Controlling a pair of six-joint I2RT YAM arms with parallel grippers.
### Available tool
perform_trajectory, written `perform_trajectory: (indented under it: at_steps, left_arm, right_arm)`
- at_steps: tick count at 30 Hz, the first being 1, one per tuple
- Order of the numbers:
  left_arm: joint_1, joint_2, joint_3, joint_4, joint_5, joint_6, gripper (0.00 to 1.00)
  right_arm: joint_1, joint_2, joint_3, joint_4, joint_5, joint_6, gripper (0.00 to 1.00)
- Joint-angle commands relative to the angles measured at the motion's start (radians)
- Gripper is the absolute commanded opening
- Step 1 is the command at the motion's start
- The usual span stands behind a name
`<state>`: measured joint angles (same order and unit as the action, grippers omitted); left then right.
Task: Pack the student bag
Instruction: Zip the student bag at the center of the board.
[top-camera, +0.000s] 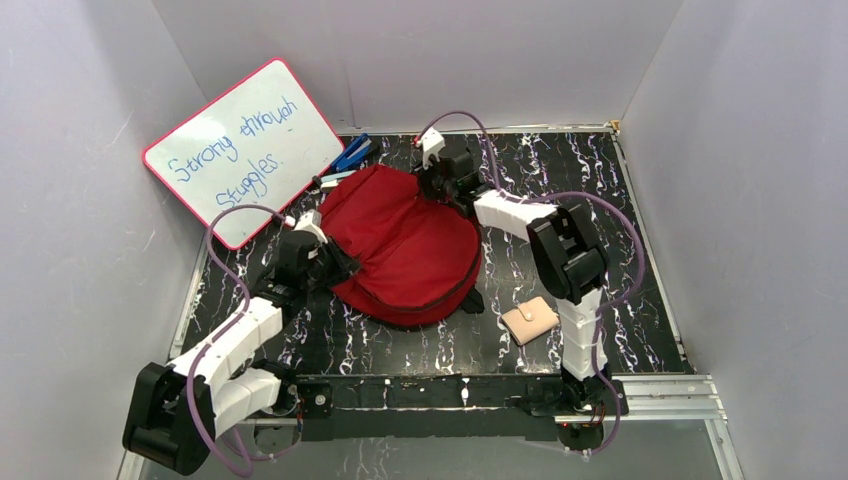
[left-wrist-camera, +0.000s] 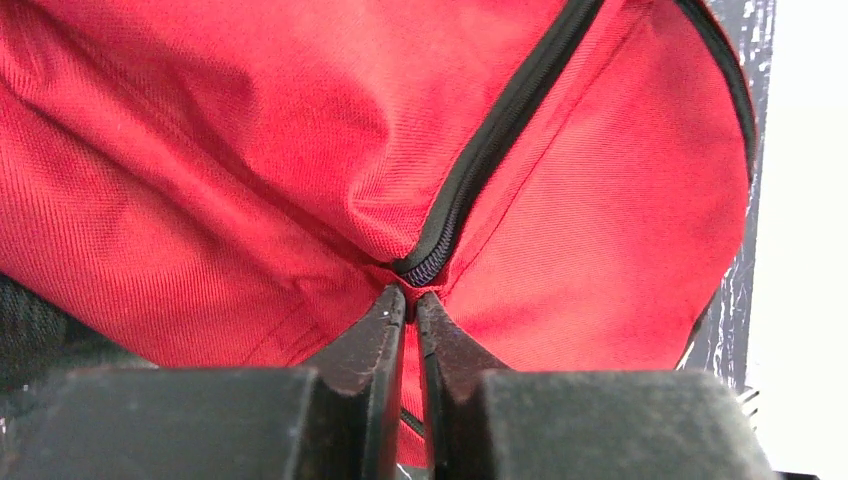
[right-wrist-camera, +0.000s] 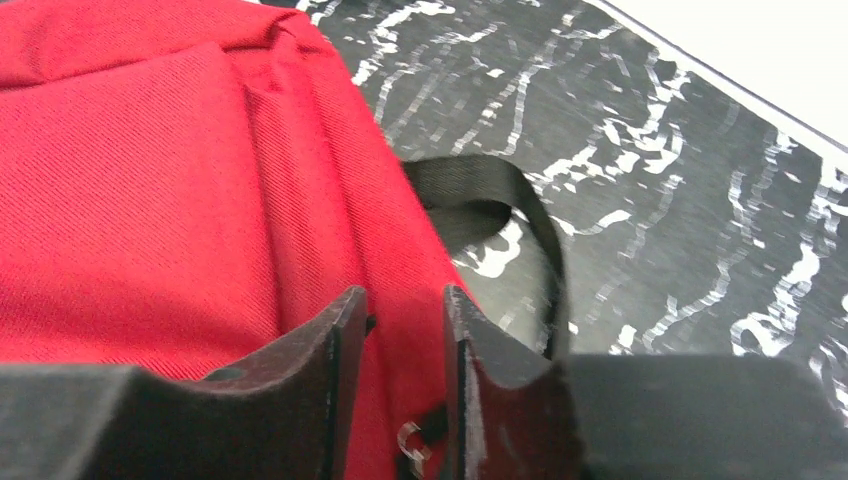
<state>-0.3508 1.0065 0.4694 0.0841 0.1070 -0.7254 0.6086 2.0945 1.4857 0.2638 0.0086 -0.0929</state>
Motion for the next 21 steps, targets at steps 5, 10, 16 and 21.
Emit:
perform_trajectory:
  at_steps: [5, 10, 16, 21]
  left_arm:
    - [-0.001, 0.065, 0.223, -0.186, -0.027, 0.198, 0.47]
    - [-0.025, 0.088, 0.372, -0.233, -0.007, 0.332, 0.51]
    - [-0.248, 0.154, 0.502, -0.244, -0.007, 0.464, 0.54]
    - [-0.509, 0.266, 0.582, -0.252, -0.155, 0.557, 0.58]
  right_arm:
    - [-0.057, -0.376, -0.174, 0.007, 0.059, 0.123, 0.61]
    - [-0.099, -0.522, -0.238, -0.267, 0.168, 0.314, 0.65]
    - [-0.411, -0.572, -0.341, -0.555, -0.137, 0.553, 0.69]
    - [-0.583, -0.706, -0.509, -0.528, -0.202, 0.59, 0.7]
